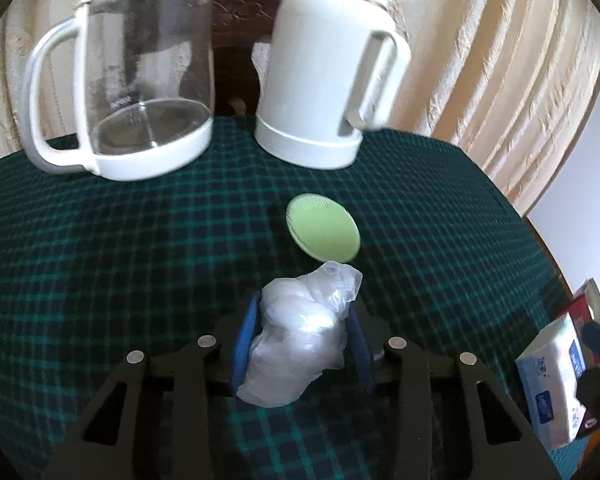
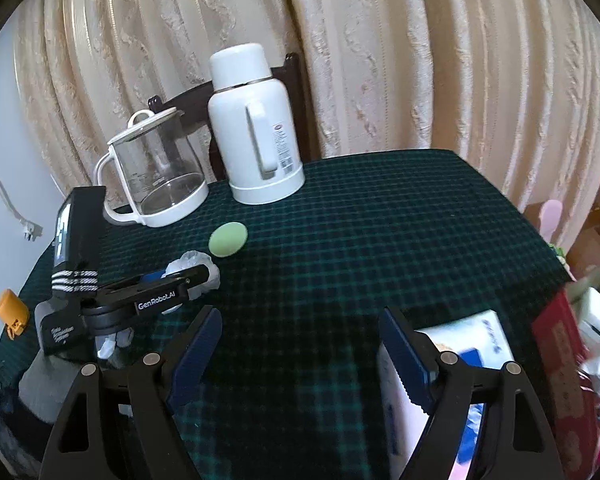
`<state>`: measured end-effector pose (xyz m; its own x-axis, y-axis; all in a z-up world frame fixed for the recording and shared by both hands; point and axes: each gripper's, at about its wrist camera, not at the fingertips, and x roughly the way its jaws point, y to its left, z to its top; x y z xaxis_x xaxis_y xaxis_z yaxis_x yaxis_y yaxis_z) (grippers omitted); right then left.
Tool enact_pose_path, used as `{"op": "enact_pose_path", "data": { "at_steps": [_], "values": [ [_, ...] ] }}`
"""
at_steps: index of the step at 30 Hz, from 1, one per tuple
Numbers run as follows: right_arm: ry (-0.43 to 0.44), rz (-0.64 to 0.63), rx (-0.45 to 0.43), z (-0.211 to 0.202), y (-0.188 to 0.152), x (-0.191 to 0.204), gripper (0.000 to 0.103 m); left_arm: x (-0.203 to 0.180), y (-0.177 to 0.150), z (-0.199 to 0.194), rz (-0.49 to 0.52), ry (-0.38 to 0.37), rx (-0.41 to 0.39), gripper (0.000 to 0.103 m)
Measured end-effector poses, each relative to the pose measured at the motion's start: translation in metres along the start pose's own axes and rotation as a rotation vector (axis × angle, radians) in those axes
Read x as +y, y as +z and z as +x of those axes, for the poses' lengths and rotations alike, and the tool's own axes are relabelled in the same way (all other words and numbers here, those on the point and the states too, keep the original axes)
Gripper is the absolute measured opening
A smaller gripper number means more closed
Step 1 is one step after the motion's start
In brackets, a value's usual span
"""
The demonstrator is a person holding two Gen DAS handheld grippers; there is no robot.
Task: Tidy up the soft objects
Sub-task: 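Grasp the white mesh puff with the left gripper while the right grasps the green round silicone pad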
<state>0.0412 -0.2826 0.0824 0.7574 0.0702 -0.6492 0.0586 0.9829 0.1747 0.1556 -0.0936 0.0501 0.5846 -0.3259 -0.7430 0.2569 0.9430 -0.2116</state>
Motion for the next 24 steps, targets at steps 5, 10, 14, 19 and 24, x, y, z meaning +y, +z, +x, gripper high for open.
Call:
{"op": "enact_pose_path", "data": {
  "at_steps": [5,10,14,19,24],
  "values": [
    [0.029,-0.026,0.032,0.022,0.013,0.017,0.084,0.014,0.013,-0.019,-0.023,0.063,-0.062,0.043],
    [0.069,-0.064,0.062,0.052,0.024,0.036,0.084,0.029,0.022,-0.036,-0.045,0.103,-0.111,0.043],
    [0.096,-0.086,0.090,0.080,0.032,0.048,0.084,0.039,0.027,-0.046,-0.066,0.120,-0.137,0.043],
    [0.113,-0.087,0.132,0.115,0.044,0.057,0.084,0.051,0.030,-0.053,-0.103,0.124,-0.150,0.043],
    [0.104,-0.097,0.159,0.143,0.054,0.065,0.084,0.058,0.031,-0.055,-0.131,0.123,-0.154,0.043]
  ]
}}
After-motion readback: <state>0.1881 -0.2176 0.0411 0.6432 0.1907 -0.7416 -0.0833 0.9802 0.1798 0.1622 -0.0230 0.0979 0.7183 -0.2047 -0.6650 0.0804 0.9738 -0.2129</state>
